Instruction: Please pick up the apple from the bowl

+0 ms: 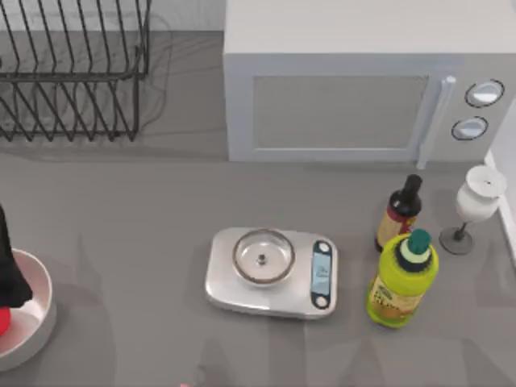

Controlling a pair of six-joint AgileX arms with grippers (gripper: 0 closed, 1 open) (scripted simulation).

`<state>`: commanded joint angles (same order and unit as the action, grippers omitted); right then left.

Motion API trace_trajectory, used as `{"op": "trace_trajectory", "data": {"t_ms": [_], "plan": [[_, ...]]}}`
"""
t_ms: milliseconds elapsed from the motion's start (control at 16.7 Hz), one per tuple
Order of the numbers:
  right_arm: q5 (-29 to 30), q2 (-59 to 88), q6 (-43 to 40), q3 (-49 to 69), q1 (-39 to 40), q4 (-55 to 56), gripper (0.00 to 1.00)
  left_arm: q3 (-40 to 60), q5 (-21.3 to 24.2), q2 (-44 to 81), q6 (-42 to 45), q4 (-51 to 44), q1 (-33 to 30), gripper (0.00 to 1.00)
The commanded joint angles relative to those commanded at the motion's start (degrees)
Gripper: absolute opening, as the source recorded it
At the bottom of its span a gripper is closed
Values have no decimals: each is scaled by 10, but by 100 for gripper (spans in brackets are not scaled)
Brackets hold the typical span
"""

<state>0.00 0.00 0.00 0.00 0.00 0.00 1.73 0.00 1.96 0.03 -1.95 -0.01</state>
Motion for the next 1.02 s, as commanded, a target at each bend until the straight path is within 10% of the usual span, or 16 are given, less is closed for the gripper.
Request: {"op": "trace_trajectory", "data": {"t_ms": [1020], "plan": [[0,0,0,0,0,0,100,461,0,716,7,-545,-2,100]]}}
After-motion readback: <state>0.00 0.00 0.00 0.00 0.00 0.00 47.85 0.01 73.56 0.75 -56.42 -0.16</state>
